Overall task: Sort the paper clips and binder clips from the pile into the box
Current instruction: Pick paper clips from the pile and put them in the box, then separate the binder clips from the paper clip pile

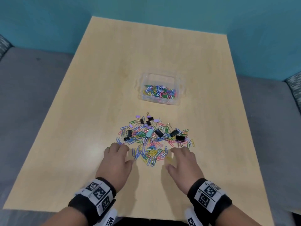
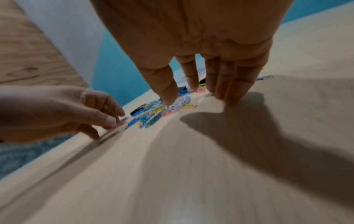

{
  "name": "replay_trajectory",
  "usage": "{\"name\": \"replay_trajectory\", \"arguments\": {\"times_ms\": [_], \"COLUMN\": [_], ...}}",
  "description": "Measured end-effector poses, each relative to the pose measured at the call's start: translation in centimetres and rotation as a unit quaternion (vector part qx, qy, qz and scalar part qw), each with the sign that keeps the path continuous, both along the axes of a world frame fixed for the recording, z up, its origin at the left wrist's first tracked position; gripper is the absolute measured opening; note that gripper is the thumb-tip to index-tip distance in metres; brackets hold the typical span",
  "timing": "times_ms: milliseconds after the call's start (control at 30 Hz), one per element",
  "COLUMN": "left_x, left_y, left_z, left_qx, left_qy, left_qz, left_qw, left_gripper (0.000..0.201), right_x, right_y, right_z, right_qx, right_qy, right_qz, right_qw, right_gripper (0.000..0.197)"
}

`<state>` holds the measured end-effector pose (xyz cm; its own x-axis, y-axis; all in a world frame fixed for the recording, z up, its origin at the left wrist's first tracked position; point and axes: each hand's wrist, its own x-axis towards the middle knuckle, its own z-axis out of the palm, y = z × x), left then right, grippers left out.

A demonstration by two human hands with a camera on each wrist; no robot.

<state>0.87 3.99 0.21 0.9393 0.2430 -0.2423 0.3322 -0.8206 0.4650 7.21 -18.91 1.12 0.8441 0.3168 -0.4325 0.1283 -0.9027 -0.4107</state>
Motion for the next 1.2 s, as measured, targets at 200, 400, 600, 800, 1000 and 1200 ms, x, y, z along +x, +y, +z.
{"name": "replay_trajectory", "arguments": {"times_ms": [200,400,600,800,1000,1200], "left_x": [-1.8,-2.5,-2.7,-1.8,-1.2,-1.0], "left_y": [0.9,0.6,0.2,0.2,0.3,0.6], "left_z": [-1.0,-1.9,-2.2,-2.9,-2.6,-2.7], "left_qx": [0.093,0.111,0.110,0.117,0.131,0.131], "left_qy": [0.028,0.021,-0.005,0.013,0.020,0.024], "left_qz": [0.001,-0.109,-0.145,-0.161,-0.178,-0.181], "left_qw": [0.995,0.988,0.983,0.980,0.975,0.974], "left_gripper": [0.059,0.064,0.065,0.067,0.067,0.069], "right_x": [-0.8,-1.4,-1.0,3.3,3.8,1.8], "right_y": [1.7,2.9,-0.2,-4.2,-6.4,-6.5], "right_z": [-0.4,-1.0,-0.3,-1.3,-2.8,-1.4], "right_qx": [-0.043,-0.084,-0.031,-0.047,-0.102,-0.094], "right_qy": [-0.100,-0.123,-0.135,-0.112,-0.119,-0.105], "right_qz": [0.116,0.218,0.124,0.053,0.104,0.095], "right_qw": [0.987,0.965,0.983,0.991,0.982,0.985], "right_gripper": [0.064,0.072,0.059,0.063,0.066,0.058]}}
